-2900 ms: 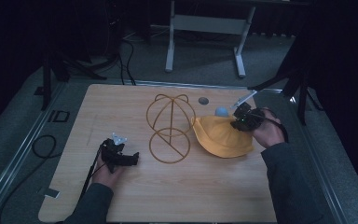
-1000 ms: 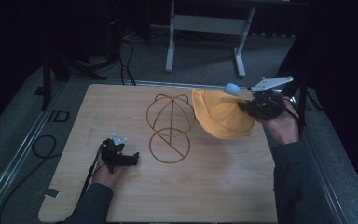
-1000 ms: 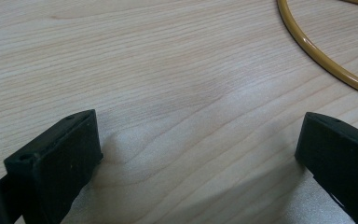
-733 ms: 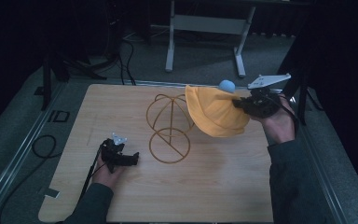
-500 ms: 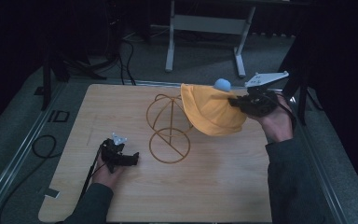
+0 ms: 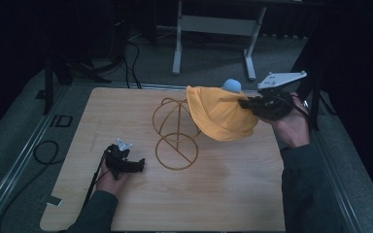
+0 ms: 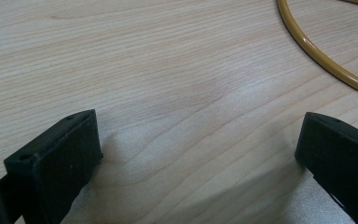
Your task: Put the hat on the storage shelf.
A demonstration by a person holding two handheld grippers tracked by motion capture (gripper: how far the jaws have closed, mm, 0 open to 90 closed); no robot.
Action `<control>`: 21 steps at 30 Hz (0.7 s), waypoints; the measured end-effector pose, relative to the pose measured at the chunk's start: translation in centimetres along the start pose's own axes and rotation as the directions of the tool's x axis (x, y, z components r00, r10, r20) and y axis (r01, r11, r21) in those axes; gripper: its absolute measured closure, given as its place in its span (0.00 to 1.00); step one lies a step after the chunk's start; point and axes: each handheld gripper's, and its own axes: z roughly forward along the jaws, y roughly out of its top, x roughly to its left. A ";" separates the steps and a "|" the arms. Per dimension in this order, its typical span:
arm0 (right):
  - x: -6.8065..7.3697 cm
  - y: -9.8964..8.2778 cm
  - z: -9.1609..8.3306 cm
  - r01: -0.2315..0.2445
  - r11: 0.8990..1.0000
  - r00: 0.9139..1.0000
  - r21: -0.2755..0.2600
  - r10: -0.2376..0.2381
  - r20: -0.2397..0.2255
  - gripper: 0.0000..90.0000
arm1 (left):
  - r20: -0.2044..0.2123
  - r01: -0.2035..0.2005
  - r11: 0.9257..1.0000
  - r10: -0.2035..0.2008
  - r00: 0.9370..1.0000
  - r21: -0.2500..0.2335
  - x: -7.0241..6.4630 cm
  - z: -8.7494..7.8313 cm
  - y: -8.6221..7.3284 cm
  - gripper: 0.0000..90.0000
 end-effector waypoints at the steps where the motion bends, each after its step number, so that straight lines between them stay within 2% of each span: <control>1: 0.1 0.1 0.1 0.003 1.000 1.000 -0.001 -0.003 -0.002 0.93 | 0.000 0.000 1.000 0.000 1.000 0.000 0.0 0.0 0.0 0.00; 5: 0.5 0.5 0.7 0.006 1.000 1.000 -0.005 -0.006 -0.011 0.93 | 0.000 0.000 1.000 0.000 1.000 0.000 0.0 0.0 0.0 0.00; 10: 1.4 1.8 2.3 0.031 1.000 0.999 0.001 -0.031 -0.026 0.93 | 0.001 0.000 1.000 0.000 1.000 0.000 0.0 0.0 0.0 0.00; 21: 2.7 3.9 4.6 0.069 0.998 0.997 0.011 -0.069 -0.034 0.93 | 0.001 0.003 1.000 -0.003 1.000 -0.002 0.0 0.0 0.0 0.00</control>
